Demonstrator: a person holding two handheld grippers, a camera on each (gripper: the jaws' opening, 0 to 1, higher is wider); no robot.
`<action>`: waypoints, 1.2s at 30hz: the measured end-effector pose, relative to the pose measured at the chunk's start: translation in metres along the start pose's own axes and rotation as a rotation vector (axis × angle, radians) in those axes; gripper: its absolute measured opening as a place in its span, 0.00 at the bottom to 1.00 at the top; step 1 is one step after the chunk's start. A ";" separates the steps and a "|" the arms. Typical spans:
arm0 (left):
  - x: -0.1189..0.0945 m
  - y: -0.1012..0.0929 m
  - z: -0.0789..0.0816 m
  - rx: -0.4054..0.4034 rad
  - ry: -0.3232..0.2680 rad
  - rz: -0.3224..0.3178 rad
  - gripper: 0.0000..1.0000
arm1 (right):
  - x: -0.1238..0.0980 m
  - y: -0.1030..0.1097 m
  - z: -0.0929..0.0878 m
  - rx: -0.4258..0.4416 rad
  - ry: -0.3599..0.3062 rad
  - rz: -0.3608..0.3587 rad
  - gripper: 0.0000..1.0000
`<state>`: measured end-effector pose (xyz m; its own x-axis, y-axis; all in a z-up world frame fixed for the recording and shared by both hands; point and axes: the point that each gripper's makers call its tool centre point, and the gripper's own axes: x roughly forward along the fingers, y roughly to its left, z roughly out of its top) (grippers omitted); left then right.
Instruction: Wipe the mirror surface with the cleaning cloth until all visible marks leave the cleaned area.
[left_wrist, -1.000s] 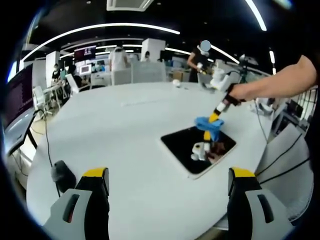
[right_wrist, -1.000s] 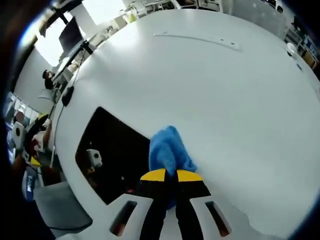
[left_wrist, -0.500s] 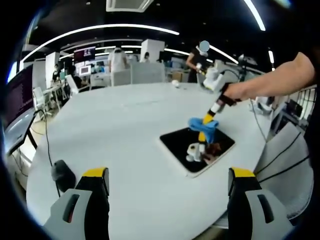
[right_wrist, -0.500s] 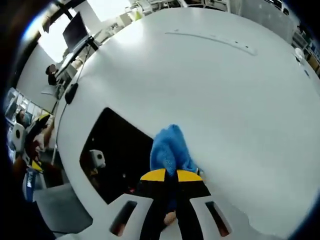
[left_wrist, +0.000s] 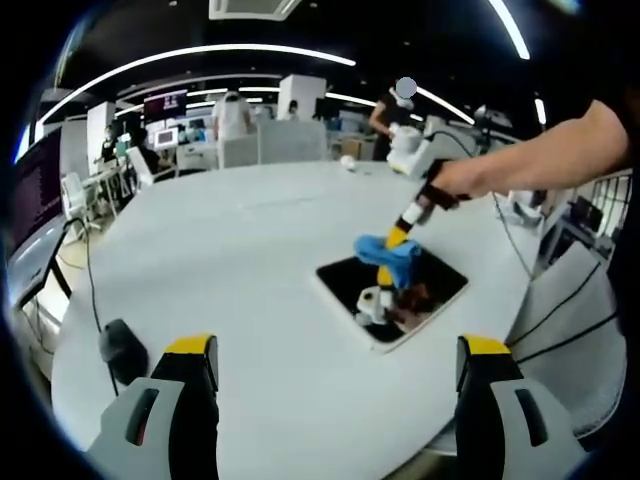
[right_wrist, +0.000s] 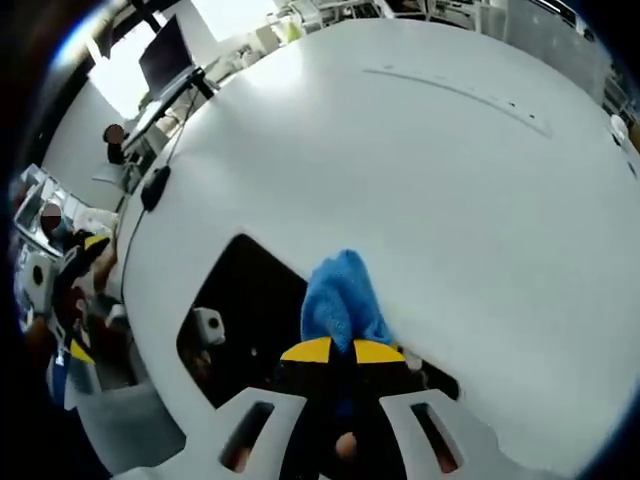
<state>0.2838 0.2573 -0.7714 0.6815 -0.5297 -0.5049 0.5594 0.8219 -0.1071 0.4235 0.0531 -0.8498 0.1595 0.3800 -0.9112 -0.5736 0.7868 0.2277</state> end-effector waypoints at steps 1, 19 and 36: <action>0.000 0.000 0.000 -0.001 0.000 0.000 0.99 | 0.002 0.003 0.002 0.000 -0.001 0.003 0.00; -0.005 0.016 0.001 0.005 0.013 -0.019 0.99 | 0.030 0.039 0.035 -0.018 0.003 0.041 0.00; 0.003 0.013 0.003 0.028 0.028 -0.061 0.99 | 0.042 0.074 0.053 -0.098 -0.002 0.025 0.01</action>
<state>0.2943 0.2659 -0.7713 0.6322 -0.5724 -0.5221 0.6132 0.7816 -0.1144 0.4302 0.1525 -0.8534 0.1461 0.3998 -0.9049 -0.6533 0.7259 0.2152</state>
